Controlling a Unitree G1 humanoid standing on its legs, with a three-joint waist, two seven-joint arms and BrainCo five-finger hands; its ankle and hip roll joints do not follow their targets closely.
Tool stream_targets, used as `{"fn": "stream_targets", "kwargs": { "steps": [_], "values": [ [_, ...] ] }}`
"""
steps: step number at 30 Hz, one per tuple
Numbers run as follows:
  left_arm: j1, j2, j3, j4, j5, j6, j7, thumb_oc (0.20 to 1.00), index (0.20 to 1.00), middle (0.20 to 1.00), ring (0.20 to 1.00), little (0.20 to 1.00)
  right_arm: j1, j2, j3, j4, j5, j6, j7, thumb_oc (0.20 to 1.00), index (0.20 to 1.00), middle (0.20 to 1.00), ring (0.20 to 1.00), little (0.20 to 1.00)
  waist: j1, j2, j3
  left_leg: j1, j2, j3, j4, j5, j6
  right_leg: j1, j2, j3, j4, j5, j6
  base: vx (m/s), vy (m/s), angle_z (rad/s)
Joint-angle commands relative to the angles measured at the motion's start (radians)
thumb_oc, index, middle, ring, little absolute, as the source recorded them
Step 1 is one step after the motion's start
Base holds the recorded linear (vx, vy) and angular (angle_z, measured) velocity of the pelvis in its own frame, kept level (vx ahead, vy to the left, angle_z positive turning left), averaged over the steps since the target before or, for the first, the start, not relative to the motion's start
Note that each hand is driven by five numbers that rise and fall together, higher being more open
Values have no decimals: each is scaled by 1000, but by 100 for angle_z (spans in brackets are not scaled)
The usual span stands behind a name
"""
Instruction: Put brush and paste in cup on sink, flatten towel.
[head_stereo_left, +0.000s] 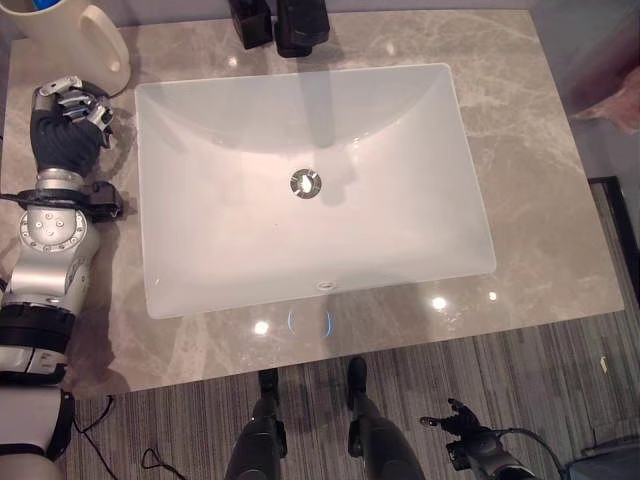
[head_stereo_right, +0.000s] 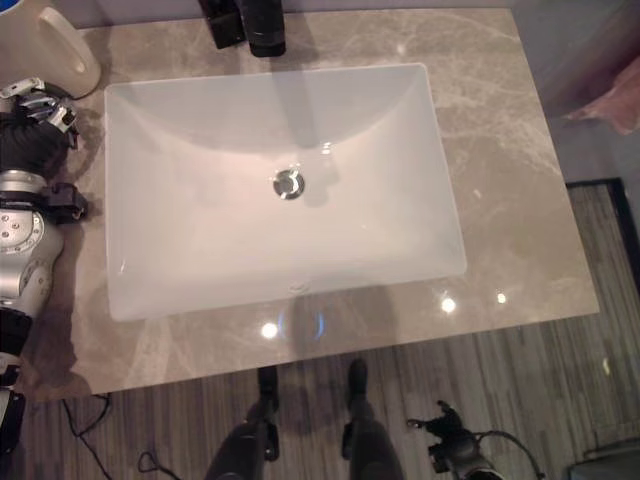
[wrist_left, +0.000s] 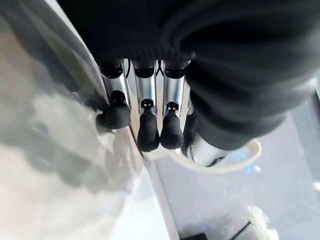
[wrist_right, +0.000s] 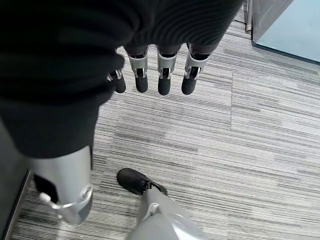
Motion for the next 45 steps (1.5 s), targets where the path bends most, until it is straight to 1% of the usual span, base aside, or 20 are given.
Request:
{"fn": "stream_targets", "kwargs": {
  "steps": [1,3,5,6,8,9,12,13,14,16,19,22,26,33,34,35,36,37,38,45],
  "values": [
    [-18,82,45,130,61,-11,48,200,200,200,200,200,6,-47,4,-8,-16,-9,-20,1000,1000,1000,1000,1000,13,19,0,1,-38,-23,3,-19,-1,60,-118,-19,-2,132,116,0,0,0],
    [-63,98,31,176,63,-10,64,200,200,200,200,200,0,-58,21,-22,-38,-9,-25,1000,1000,1000,1000,1000,10,17,3,-10,-36,-21,3,-15,-3,51,-119,-21,-2,138,119,0,0,0],
    [-124,94,9,232,39,-10,85,200,200,200,200,200,-2,-60,5,-25,-5,-12,-28,1000,1000,1000,1000,1000,3,13,4,-15,-34,-17,3,-16,-4,45,-118,-20,-2,146,122,0,0,0],
    [-125,94,7,233,39,-10,85,200,200,200,200,200,-2,-59,4,-25,-5,-12,-28,1000,1000,1000,1000,1000,3,13,4,-16,-34,-17,3,-15,-4,44,-118,-20,-2,147,122,0,0,0],
    [-272,90,-64,308,-5,-5,111,200,200,200,200,200,9,-46,-17,-27,70,-21,-28,1000,1000,1000,1000,1000,-18,7,5,-24,-28,-14,3,-17,-6,35,-114,-18,-2,156,127,0,0,0],
    [-280,90,-70,311,-6,-6,111,200,200,200,200,200,8,-45,-19,-27,70,-21,-28,1000,1000,1000,1000,1000,-16,6,4,-29,-29,-14,3,-13,-6,30,-115,-18,-2,159,127,0,0,0],
    [-405,97,-150,358,-3,5,116,200,200,200,200,200,30,-31,-14,-17,87,-21,-19,1000,1000,1000,1000,1000,-33,0,3,-46,-24,-17,3,-10,-7,17,-114,-18,-2,171,131,0,0,0],
    [-412,97,-157,361,-4,5,116,200,200,200,200,200,30,-29,-16,-17,87,-21,-19,1000,1000,1000,1000,1000,-32,-1,2,-47,-24,-17,3,-10,-7,16,-114,-19,-2,171,131,0,0,0],
    [-468,87,-192,397,-12,12,115,200,200,200,200,200,42,-22,-2,3,80,-16,-13,1000,1000,1000,1000,1000,-38,-5,1,-51,-18,-18,3,-14,-8,12,-110,-19,-2,172,132,0,0,0],
    [-496,88,-214,404,-13,14,116,200,200,200,200,200,47,-18,0,9,81,-14,-11,1000,1000,1000,1000,1000,-41,-9,-2,-58,-19,-17,3,-11,-7,5,-109,-17,-2,177,133,0,3,-2],
    [-586,83,-274,458,1,26,119,200,200,200,200,200,60,-3,0,12,106,-18,-2,1000,1000,1000,1000,1000,-55,-18,1,-63,-9,-6,3,-16,-9,-10,-102,-1,-2,192,134,2,4,-1],
    [-600,61,-277,490,-10,27,119,200,200,200,200,200,65,8,9,6,119,-24,2,1000,1000,1000,1000,1000,-65,-22,-2,-70,-3,-1,3,-14,-9,-23,-97,15,-2,203,134,2,9,-4],
    [-596,48,-277,513,-15,31,109,200,200,200,200,200,70,8,8,-1,127,-27,5,1000,1000,1000,1000,1000,-72,-30,-4,-67,3,10,3,-18,-8,-34,-93,30,-2,197,134,9,22,-11],
    [-630,5,-300,536,-6,36,108,200,200,200,200,200,65,1,7,-19,134,-34,-4,1000,1000,1000,1000,1000,-84,-37,-9,-76,8,16,3,-14,-9,-51,-88,37,-2,188,132,-3,3,-7],
    [-640,-13,-300,540,-14,34,108,200,200,200,200,200,67,1,8,-24,137,-36,-3,1000,1000,1000,1000,1000,-88,-39,-11,-79,10,18,3,-13,-9,-56,-85,40,-2,186,132,-7,-3,-12],
    [-649,-47,-282,573,-80,37,110,200,200,200,200,200,67,4,15,-28,136,-35,-2,1000,1000,1000,1000,1000,-92,-40,-15,-80,12,19,3,-14,-9,-61,-83,44,-2,185,132,-7,-3,-10],
    [-651,-48,-283,574,-81,36,109,200,200,200,200,200,67,4,14,-28,136,-35,-2,1000,1000,1000,1000,1000,-91,-40,-15,-81,12,20,3,-14,-9,-61,-82,44,-2,185,132,-1,-1,-3],
    [-672,-74,-283,584,-125,31,106,200,200,200,200,200,64,6,17,-25,139,-31,-3,1000,1000,1000,1000,1000,-95,-40,-15,-81,13,20,3,-14,-10,-64,-81,45,-2,186,132,0,0,0],
    [-681,-82,-286,568,-137,26,107,200,200,200,200,200,65,8,18,-25,140,-29,-6,1000,1000,1000,1000,1000,-97,-41,-16,-80,14,22,3,-14,-10,-65,-80,46,-2,185,132,0,0,0],
    [-701,-112,-283,562,-137,24,119,200,200,200,200,200,73,15,30,-29,138,-29,0,1000,1000,1000,1000,1000,-103,-46,-18,-78,21,27,3,-11,-12,-70,-75,49,-2,178,129,-3,-11,-3]
  ]
}}
